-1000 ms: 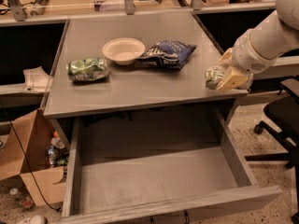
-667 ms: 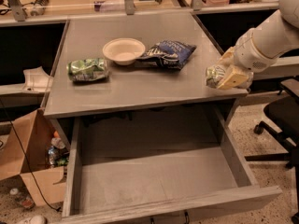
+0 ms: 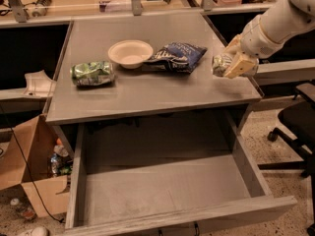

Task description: Pick 7up can from top drawer and place on counter

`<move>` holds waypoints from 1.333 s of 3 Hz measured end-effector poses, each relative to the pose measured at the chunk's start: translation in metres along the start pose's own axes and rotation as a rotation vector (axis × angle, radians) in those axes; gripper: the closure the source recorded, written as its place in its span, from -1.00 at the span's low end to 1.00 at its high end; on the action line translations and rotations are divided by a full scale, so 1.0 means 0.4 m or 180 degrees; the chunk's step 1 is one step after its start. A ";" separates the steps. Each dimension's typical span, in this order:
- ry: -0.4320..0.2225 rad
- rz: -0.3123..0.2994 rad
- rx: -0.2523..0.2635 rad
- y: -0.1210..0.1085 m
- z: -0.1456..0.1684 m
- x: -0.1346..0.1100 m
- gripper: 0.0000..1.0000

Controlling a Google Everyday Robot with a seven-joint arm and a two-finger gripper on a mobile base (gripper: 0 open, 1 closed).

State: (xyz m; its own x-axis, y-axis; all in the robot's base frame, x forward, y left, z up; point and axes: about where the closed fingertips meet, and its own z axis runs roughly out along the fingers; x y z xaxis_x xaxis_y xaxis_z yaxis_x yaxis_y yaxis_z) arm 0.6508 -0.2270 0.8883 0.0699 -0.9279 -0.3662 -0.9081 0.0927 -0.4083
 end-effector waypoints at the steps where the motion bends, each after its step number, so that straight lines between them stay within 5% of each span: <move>1: -0.0132 -0.0077 -0.0033 -0.037 0.013 -0.027 1.00; 4: -0.0423 0.0016 -0.0236 0.001 0.097 -0.050 1.00</move>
Offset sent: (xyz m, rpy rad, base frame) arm 0.0120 0.0091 0.0033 0.0221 0.0009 0.0356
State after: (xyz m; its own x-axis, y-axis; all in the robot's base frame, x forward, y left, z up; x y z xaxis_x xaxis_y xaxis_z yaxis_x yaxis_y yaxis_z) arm 0.6650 -0.1945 0.8632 0.1149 -0.8711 -0.4775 -0.9362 0.0657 -0.3452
